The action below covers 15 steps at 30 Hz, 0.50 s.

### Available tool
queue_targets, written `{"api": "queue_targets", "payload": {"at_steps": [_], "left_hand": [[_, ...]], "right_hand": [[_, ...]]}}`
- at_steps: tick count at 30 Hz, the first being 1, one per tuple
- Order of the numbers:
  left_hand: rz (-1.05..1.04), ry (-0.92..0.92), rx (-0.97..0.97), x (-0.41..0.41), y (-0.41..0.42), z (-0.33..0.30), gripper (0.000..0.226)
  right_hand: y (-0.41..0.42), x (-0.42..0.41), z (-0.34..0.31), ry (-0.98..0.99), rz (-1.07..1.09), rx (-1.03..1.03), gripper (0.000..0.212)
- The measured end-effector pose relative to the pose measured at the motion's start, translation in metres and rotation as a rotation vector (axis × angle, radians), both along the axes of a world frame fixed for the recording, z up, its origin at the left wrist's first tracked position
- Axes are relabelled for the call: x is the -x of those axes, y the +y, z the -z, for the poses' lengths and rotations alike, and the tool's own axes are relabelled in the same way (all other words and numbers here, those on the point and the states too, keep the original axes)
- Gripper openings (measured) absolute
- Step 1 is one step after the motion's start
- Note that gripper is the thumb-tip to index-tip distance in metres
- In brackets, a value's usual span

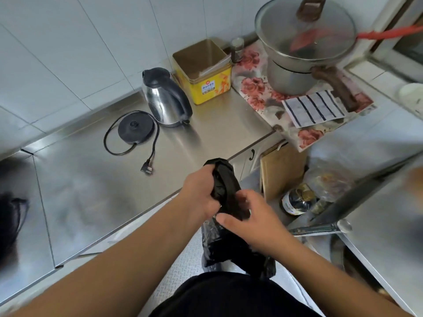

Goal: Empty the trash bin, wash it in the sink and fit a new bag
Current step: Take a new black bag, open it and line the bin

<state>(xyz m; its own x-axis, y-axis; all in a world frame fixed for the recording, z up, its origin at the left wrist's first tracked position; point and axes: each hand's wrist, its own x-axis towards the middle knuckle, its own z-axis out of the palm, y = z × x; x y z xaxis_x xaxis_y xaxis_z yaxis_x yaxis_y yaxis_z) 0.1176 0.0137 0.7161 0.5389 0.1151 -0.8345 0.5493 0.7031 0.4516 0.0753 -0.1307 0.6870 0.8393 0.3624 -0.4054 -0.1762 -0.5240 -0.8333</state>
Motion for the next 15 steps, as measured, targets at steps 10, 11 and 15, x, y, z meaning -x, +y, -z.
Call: {"api": "queue_targets", "payload": {"at_steps": [10,11,15], "left_hand": [[-0.040,-0.110,-0.137,-0.003,0.012,-0.009,0.047],[-0.025,-0.120,-0.157,-0.002,0.016,-0.011,0.049],[0.064,-0.174,-0.183,0.001,0.035,-0.018,0.048]], "right_hand": [[0.030,-0.010,0.000,-0.041,0.084,0.035,0.015],[0.030,-0.012,0.000,-0.046,0.069,0.039,0.016],[0.024,-0.019,-0.003,-0.031,0.013,0.014,0.020]]}}
